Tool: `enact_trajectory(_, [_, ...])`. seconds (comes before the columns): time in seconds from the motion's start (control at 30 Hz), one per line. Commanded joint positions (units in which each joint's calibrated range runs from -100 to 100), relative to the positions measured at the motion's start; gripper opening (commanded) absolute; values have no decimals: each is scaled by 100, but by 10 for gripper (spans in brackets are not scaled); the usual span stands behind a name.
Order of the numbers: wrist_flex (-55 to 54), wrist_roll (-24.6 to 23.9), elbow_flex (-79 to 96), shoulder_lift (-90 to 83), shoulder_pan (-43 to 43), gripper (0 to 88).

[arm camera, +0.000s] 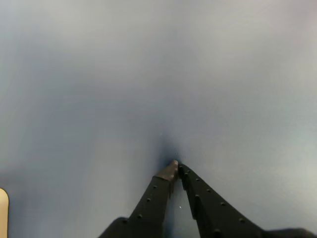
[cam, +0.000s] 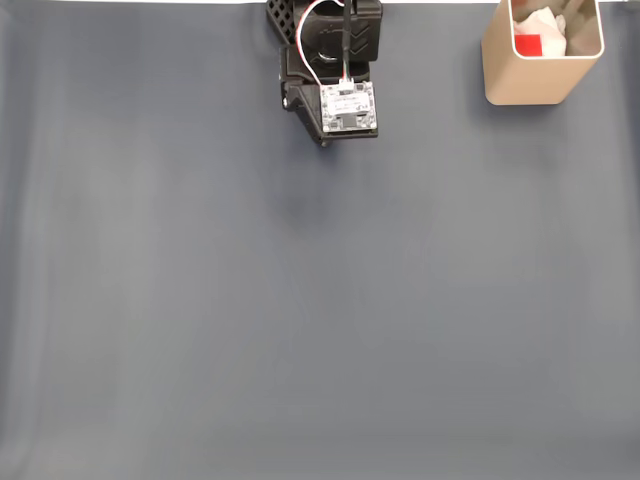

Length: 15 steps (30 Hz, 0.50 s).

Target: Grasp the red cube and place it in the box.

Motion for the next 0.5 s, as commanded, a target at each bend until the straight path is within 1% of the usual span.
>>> enact_trajectory(0.0, [278, 34, 55, 9, -39, 1])
enact_trajectory(0.2, [746, 205, 55, 9, -39, 1])
enact_trajectory(0.33, [820, 78, 55, 9, -39, 1])
enact_trajectory(0.4, [894, -176, 55, 9, -39, 7])
enact_trajectory(0.47, [894, -166, 55, 9, -39, 7])
